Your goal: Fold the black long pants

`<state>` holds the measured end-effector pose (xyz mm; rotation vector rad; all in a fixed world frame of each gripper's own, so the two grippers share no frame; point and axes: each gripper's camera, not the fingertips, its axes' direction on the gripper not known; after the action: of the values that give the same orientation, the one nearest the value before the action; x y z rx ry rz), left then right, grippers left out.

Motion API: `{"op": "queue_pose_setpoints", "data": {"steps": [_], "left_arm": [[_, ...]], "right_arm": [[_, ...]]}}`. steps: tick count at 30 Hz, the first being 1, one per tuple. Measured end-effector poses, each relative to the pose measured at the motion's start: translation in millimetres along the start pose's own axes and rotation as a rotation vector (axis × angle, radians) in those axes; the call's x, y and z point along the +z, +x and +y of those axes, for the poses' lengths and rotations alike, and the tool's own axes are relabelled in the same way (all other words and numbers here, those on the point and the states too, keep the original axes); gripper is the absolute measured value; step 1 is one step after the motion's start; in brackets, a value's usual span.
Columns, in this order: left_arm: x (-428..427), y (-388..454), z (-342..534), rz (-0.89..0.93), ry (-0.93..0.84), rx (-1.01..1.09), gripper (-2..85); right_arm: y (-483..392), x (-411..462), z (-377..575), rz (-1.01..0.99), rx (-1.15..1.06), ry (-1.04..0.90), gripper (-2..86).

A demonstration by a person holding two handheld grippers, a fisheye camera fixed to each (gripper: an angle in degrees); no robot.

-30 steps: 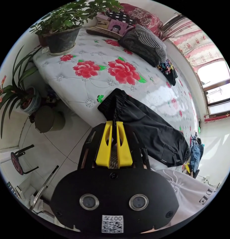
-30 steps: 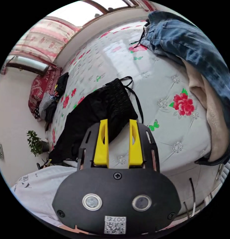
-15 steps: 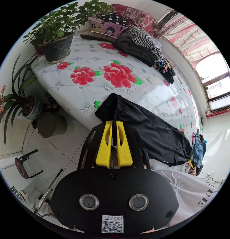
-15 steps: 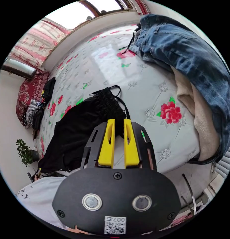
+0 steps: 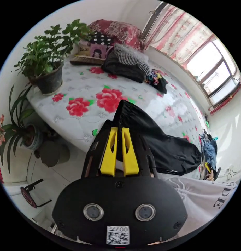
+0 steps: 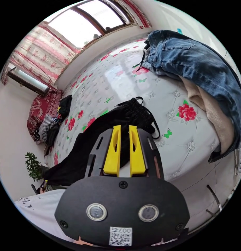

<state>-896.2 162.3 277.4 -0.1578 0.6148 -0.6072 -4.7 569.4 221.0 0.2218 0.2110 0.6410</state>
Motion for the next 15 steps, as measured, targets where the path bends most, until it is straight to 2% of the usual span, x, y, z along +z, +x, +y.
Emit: {"op": "queue_pose_setpoints", "data": {"steps": [2,3,4,7,9,10,13,15], "left_arm": [[54.6,-32.9,-0.4,-0.011,-0.203,-0.102,1.2],[70.5,-43.9,1.5,0.003,-0.236,-0.13,1.1],[71.8,-45.6,1.5,0.017,-0.224,-0.141,1.0],[43.9,-27.1,-0.3,0.072,-0.029,-0.084,-0.1],[12.1,-4.9,-1.8,0.108,0.111,0.036,-0.3],[7.4,-0.3,-2.3,0.092,0.128,0.065,-0.3],[25.8,-1.0,-3.7,0.003,0.072,0.114,0.2],[76.5,-22.5,0.3,-0.016,-0.106,0.053,1.6]], "right_arm": [[-36.2,25.6,16.2,-0.042,-0.032,-0.062,6.7],[-47.3,33.3,19.9,-0.044,-0.044,-0.084,6.8],[-71.8,49.0,26.3,-0.046,-0.077,-0.13,7.0],[-147.5,81.9,37.8,-0.046,-0.204,-0.212,7.5],[-195.8,100.5,42.1,-0.043,-0.281,-0.243,7.7],[-227.4,113.9,43.3,-0.043,-0.324,-0.262,7.8],[-304.5,150.8,41.7,-0.046,-0.416,-0.289,7.9],[-348.9,176.6,38.6,-0.036,-0.463,-0.299,7.8]]}}
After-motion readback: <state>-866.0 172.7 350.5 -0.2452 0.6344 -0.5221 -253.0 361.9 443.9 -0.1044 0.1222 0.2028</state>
